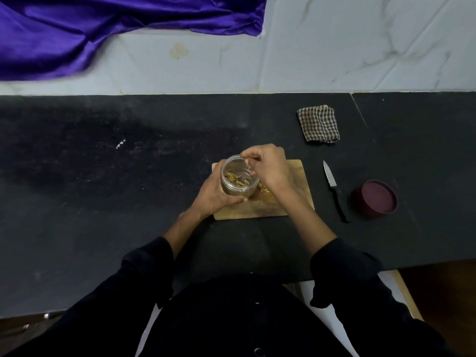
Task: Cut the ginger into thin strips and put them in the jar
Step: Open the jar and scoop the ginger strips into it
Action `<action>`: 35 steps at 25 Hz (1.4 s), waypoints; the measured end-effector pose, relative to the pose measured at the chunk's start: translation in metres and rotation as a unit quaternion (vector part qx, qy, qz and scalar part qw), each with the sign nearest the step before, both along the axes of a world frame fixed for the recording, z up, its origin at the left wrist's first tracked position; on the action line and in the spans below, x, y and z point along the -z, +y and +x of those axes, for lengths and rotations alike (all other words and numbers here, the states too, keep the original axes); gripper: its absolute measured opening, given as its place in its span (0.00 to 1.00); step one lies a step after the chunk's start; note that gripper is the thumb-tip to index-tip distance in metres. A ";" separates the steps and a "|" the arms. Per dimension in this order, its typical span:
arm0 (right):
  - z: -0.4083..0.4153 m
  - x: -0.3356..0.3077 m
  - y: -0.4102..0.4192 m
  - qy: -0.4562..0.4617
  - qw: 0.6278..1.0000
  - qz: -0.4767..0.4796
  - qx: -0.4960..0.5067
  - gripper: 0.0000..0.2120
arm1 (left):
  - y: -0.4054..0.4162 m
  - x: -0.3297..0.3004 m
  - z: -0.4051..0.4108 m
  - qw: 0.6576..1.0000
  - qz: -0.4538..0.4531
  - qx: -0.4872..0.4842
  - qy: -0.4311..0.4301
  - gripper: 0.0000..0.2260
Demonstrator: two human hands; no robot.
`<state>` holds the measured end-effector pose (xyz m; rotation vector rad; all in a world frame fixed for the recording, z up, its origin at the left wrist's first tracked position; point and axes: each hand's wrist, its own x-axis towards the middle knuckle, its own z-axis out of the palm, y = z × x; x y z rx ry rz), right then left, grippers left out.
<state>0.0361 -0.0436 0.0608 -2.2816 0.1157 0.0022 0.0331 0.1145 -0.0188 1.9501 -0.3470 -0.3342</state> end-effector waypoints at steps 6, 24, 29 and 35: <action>-0.005 0.003 -0.012 0.002 0.994 0.106 0.019 0.08 | 0.000 0.001 0.001 1.000 0.004 -0.002 -0.001 0.41; -0.022 0.069 -0.057 0.129 0.950 -0.267 -0.101 0.23 | 0.000 -0.001 0.000 1.000 0.029 -0.007 -0.004 0.41; -0.032 0.093 -0.052 0.031 0.938 -0.336 -0.085 0.15 | 0.000 -0.001 -0.001 0.999 0.032 -0.006 -0.005 0.41; -0.027 0.086 -0.065 -0.036 0.973 -0.227 -0.027 0.10 | 0.000 -0.002 -0.002 1.000 0.026 -0.004 -0.007 0.41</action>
